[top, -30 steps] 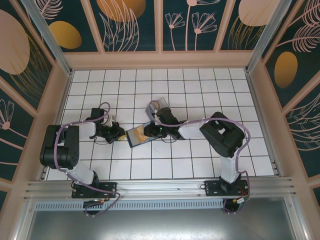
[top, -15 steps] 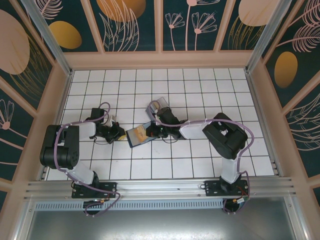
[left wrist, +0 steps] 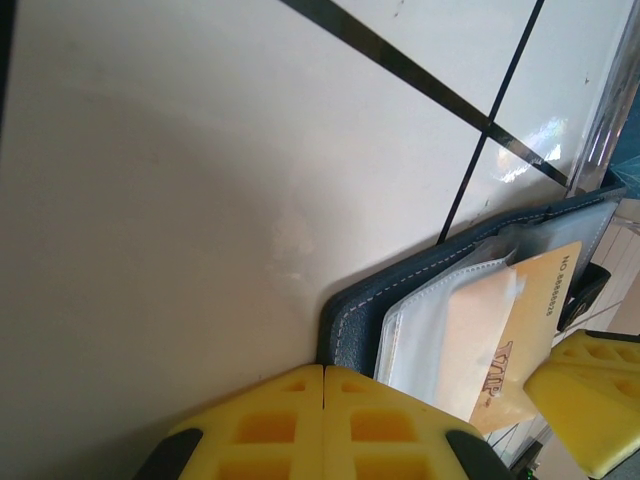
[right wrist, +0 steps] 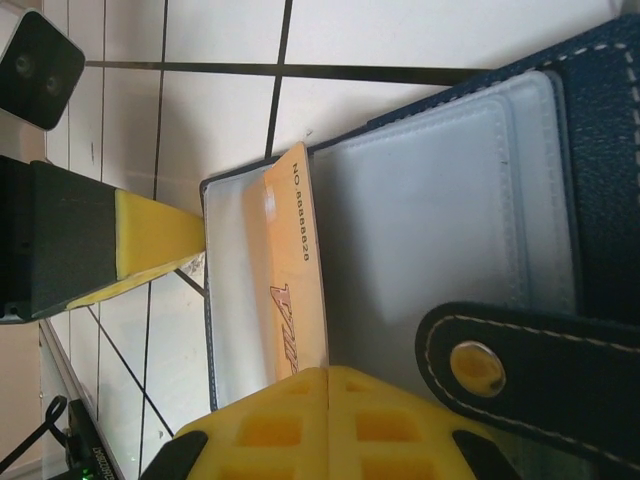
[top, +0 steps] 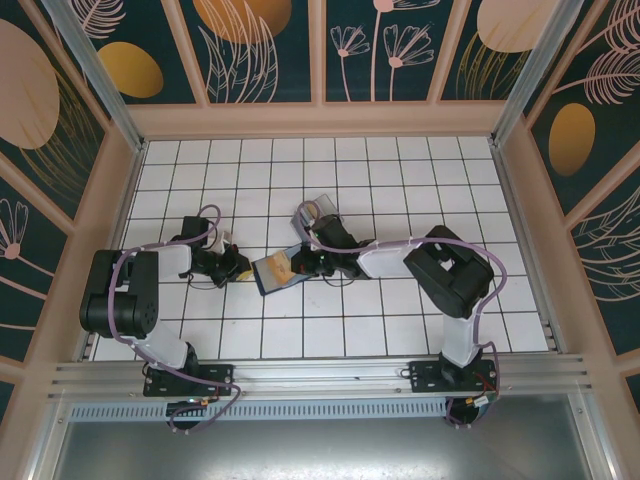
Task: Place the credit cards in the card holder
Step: Insert the credit card into the card slot.
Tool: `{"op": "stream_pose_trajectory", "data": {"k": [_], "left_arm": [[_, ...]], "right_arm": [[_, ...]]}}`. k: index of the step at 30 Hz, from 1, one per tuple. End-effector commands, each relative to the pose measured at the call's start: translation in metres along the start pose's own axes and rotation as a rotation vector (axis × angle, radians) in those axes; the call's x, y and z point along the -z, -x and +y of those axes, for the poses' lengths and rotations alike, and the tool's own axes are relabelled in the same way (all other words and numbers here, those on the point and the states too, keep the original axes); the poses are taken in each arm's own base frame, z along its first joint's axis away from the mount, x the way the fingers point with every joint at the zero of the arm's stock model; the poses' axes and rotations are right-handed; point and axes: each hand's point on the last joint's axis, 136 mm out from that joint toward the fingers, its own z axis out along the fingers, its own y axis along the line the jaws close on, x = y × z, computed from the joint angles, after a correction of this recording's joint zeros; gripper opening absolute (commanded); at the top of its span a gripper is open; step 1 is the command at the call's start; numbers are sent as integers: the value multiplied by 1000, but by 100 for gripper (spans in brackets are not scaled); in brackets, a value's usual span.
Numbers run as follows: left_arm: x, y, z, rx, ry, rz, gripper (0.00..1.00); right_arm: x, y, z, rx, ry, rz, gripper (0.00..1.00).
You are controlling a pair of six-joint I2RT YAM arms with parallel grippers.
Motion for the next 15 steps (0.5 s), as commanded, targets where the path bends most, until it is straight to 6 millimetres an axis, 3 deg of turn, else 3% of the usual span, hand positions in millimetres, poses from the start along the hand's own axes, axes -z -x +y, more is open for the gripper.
{"op": "stream_pose_trajectory", "data": {"k": [1, 15], "left_arm": [[-2, -14, 7, 30, 19, 32, 0], [-1, -11, 5, 43, 9, 16, 0]], "right_arm": [[-9, -7, -4, -32, -19, 23, 0], [-19, -24, 16, 76, 8, 123, 0]]}}
